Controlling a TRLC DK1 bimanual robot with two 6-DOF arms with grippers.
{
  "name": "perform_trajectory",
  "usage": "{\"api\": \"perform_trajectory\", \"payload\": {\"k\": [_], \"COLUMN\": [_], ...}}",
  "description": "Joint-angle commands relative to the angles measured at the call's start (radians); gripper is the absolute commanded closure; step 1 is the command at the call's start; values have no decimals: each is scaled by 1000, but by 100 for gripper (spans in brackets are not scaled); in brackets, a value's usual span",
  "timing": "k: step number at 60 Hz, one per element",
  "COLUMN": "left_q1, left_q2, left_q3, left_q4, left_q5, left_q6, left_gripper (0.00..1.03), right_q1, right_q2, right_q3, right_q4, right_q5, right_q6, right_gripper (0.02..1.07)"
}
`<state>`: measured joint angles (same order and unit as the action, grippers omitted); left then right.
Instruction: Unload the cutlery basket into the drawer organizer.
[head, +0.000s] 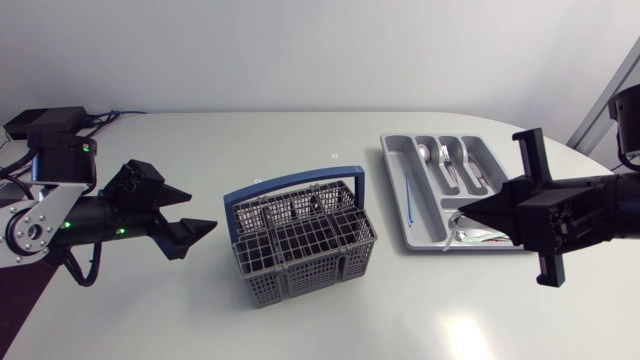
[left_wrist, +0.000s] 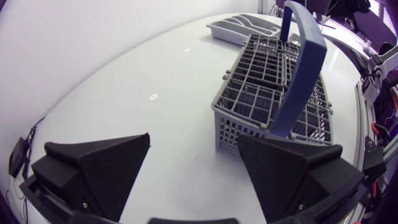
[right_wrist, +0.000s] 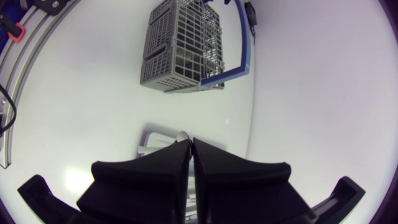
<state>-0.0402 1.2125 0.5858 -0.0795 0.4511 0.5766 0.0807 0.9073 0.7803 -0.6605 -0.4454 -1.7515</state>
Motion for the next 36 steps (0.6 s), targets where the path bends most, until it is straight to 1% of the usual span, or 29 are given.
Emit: {"api": "perform_trajectory", "payload": {"k": [1, 8, 15, 30, 36], "left_q1": [5, 0, -6, 8, 11], "left_q2": [7, 9, 21, 30, 36], "left_q3": [-7, -9, -9, -7, -3], "left_q4": [3, 3, 6, 6, 4], "left_q5": [1, 1, 1, 0, -2], "left_q6": [14, 12, 14, 22, 23], "left_gripper": [6, 6, 6, 6, 6], "right_q1": [-39, -87, -93, -87, -68], "right_q2": [39, 93, 148, 257, 306], "right_q3": [37, 53, 68, 146, 220], "right_q4": [-28, -65, -77, -119, -180], "right_q5": [-7, 7, 56, 129, 160], "right_q6": [-120, -230, -306, -408, -413], "right_gripper": [101, 101, 101, 101, 101]}}
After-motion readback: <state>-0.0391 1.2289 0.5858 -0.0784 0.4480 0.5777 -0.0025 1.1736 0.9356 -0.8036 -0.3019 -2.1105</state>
